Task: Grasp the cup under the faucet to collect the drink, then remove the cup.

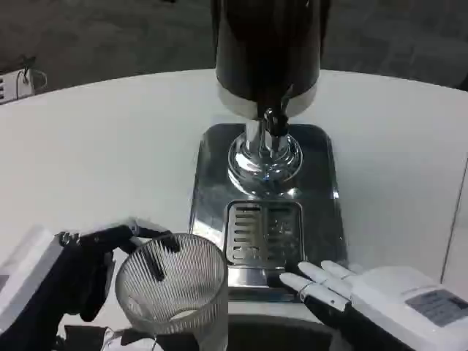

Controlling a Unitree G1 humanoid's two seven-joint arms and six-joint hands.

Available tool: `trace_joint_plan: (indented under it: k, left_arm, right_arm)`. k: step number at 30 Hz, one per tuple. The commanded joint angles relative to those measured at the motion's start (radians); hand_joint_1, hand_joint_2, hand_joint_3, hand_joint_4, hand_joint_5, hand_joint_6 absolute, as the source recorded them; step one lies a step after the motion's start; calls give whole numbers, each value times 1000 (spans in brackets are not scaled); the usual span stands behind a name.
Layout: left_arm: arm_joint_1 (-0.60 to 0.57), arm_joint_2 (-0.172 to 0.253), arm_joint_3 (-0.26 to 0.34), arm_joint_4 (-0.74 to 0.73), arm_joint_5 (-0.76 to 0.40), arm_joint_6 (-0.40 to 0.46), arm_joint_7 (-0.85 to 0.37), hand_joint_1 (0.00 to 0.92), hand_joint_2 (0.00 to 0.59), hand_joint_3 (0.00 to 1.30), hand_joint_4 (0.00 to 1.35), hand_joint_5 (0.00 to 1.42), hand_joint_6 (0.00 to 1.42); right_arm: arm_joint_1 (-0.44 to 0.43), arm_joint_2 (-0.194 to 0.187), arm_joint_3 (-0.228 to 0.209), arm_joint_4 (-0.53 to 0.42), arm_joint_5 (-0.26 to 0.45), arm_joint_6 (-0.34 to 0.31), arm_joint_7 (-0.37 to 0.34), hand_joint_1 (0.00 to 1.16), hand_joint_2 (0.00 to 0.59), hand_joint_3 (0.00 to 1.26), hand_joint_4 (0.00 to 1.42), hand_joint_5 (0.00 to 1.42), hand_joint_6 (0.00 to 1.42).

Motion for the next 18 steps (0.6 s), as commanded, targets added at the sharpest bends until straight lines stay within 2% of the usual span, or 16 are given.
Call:
trace_joint_plan:
  k: [1,18]
  left_arm:
    - [-10,3,6,-11,-26,-14,-6,550,0,1067,1186,1338,1424]
    - [-16,3,8,-9,-29,-10,-5,551,0,1057,1186,1338,1424]
  right_arm:
    - [9,10,-8,-17,-2,-17,13,419,517,65,0,0,0]
    - [8,17,-20,-17,2,-16,22,419,517,65,0,0,0]
